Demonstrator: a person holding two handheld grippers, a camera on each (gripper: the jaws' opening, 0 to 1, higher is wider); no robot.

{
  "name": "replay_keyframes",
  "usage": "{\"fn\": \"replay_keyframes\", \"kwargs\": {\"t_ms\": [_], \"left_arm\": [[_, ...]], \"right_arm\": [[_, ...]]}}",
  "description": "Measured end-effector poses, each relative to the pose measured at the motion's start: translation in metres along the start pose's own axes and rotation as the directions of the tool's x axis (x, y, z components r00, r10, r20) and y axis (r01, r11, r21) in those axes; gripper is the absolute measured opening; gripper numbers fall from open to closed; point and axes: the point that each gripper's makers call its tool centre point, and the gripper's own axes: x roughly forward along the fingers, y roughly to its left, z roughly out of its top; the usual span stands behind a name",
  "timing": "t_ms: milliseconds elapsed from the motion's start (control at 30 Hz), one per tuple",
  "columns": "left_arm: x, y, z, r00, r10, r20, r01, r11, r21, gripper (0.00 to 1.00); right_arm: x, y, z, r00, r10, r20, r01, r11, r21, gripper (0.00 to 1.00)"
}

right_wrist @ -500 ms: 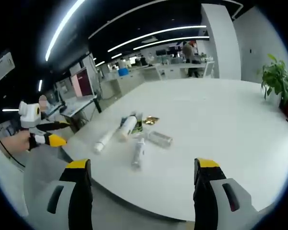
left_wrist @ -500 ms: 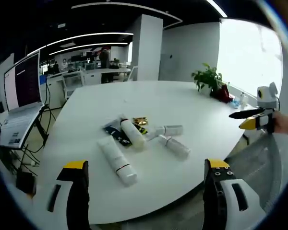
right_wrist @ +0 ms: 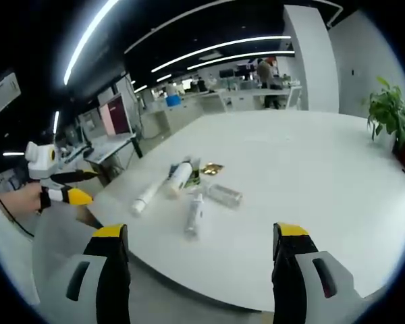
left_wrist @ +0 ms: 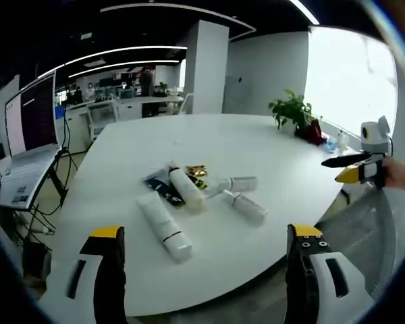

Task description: Arrange the skincare products in the storage area until every visible bottle or jar stands upright without overlapping.

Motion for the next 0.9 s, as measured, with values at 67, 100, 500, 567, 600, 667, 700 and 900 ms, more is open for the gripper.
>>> {"fn": "replay_keyframes", "kwargs": {"t_ms": [67,100,500,567,600,667,700,900], "left_arm": [[0.0001,-0.0001,0.0,1.0,-0.001,0.001,0.001,1.0,0.0,0.93],[0.0001,-0.0001,0.0,1.0,-0.001,0.001,0.001,1.0,0.0,0.93],[0.0008,0.0027,-0.0011,1.0,0.0,0.002,0.0,1.0,0.007,0.92],[0.0006,0.0032,-0.0007,1.0,0.002,0.005,-0.002,1.0,0.008,0.92],[0.0005,0.0032,-0.0008,1.0,0.002,0.004,-0.002,1.0,0.008,0.92],[0.0005,0.0032,-0.0009,1.0,0.002,0.004,-0.002,1.0,0.008,0.92],[0.0004,0.0032,-0.0008,1.0,0.003,0.003,-0.003,1.0,0.008,0.92],[0.0004,0.0048,-0.0013,1.0,0.007,0.002,-0.007,1.0,0.011,0.91]], "right_arm": [[0.0001,-0.0001,0.0001,1.0,0.0,0.0,0.0,1.0,-0.001,0.87],[0.0001,-0.0001,0.0,1.0,0.0,-0.002,0.0,1.0,-0.001,0.87],[0.001,-0.0008,-0.0009,1.0,-0.001,-0.008,0.0,1.0,-0.003,0.87],[0.0009,-0.0005,-0.0011,1.0,0.001,-0.011,-0.001,1.0,-0.004,0.87],[0.0008,-0.0003,-0.0012,1.0,0.001,-0.012,-0.001,1.0,-0.004,0.87],[0.0008,-0.0002,-0.0012,1.0,0.001,-0.013,-0.001,1.0,-0.003,0.87],[0.0009,-0.0003,-0.0012,1.0,0.0,-0.014,0.0,1.0,-0.004,0.87],[0.0013,-0.0006,-0.002,1.0,-0.003,-0.017,0.002,1.0,-0.004,0.87]]}}
